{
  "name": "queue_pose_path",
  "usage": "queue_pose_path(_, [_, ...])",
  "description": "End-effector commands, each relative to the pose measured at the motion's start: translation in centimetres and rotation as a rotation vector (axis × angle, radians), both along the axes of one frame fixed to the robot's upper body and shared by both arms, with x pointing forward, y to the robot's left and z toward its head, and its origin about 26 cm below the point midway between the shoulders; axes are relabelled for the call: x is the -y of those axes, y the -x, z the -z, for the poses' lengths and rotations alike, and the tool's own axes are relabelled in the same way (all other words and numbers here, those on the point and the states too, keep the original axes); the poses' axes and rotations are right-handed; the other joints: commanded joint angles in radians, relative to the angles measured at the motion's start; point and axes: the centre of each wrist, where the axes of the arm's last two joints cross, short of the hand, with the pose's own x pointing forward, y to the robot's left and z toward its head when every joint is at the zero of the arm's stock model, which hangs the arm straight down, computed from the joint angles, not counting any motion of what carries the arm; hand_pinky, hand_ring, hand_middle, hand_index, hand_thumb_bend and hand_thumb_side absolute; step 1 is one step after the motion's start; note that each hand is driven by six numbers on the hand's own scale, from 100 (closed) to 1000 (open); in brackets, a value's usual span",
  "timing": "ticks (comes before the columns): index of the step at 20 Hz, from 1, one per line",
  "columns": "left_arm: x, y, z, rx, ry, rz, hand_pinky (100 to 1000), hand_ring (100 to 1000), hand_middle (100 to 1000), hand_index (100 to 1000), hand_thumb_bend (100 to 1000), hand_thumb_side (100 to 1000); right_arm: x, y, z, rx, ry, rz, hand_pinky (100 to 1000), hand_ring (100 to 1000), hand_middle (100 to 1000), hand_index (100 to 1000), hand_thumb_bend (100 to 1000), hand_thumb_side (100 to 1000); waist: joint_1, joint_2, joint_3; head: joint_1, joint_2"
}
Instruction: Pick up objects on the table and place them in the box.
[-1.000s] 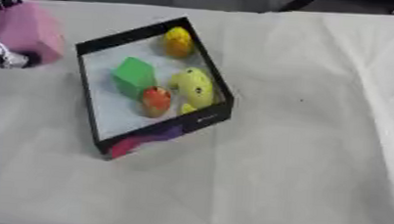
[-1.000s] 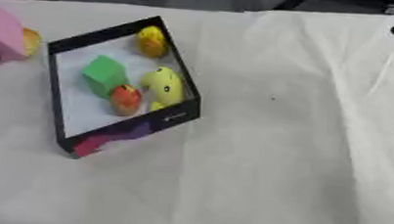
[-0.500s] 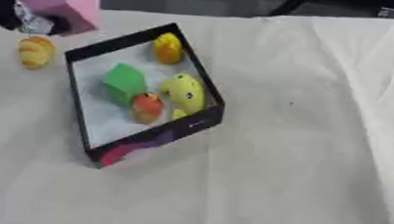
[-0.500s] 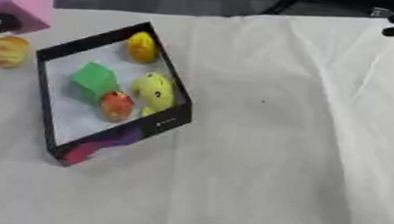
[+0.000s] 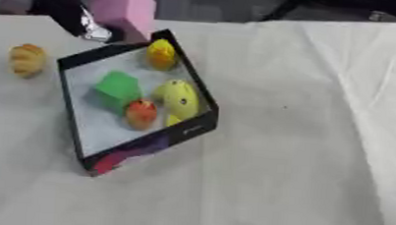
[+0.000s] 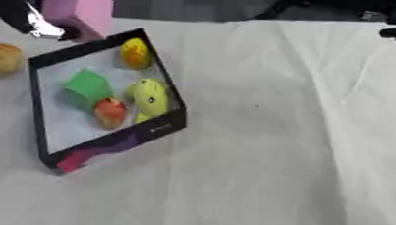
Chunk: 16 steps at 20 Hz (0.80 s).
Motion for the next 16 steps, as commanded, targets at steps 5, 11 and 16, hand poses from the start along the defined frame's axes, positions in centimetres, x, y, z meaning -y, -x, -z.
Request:
queue_pose_path(5, [-0.6, -2.6, 1.1, 0.013, -0.098, 0.045, 752, 669, 570, 626, 100, 100, -0.2, 0.0, -1.2, 0.029, 0.012, -0.014, 926, 715, 677, 815, 100, 598, 0.001, -0.011, -0.007, 0.017, -0.011])
queue_pose_path(11, [-0.7, -3.9, 2.8, 0.010, -0.111, 0.038, 753, 668, 570, 628, 111, 100, -0.6, -0.1, -1.5, 0.038, 0.011, -0.028, 926, 715, 676, 815, 100, 595, 0.000, -0.004, -0.018, 0.030, 0.017])
queue_pose_path(16, [-0.7, -4.4, 3.6, 0.038, -0.122, 0.030, 761, 689, 593, 655, 229, 148, -0.8, -0.2, -1.7, 0.044, 0.008, -0.038, 927, 715, 677, 815, 100, 596, 0.000, 0.002, -0.025, 0.041, 0.026])
